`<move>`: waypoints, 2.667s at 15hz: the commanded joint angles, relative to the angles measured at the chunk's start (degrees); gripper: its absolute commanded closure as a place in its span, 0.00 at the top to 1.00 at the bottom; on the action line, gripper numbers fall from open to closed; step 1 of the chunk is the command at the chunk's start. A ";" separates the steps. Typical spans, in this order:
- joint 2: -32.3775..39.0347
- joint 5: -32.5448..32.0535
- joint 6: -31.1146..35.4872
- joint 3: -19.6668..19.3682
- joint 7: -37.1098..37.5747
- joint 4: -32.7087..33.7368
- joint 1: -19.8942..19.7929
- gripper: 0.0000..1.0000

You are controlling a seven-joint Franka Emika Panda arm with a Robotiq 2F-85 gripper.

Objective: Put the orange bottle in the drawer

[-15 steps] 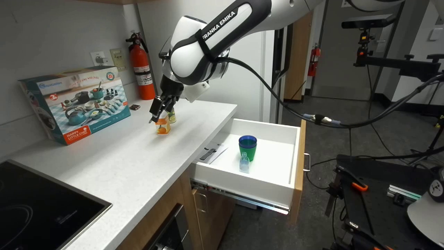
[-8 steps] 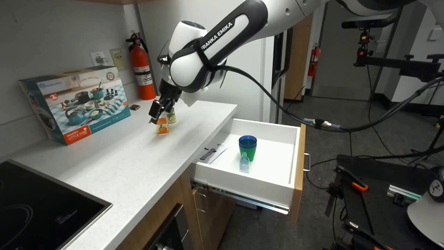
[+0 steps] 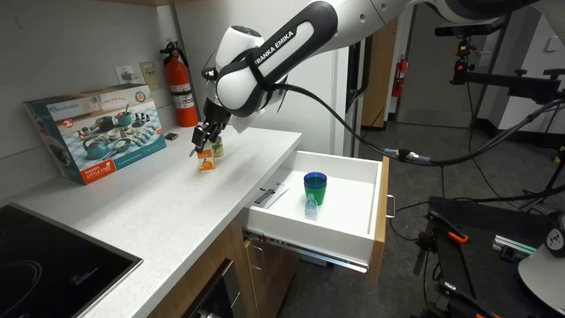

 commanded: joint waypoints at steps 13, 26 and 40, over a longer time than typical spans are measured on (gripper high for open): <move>-3.85 -0.08 -2.90 1.74 -2.11 -1.87 -1.90 0.18; -18.73 1.84 -6.21 2.62 -9.40 -22.83 -6.20 0.18; -21.37 0.93 -5.61 0.96 -9.96 -28.21 -5.73 0.43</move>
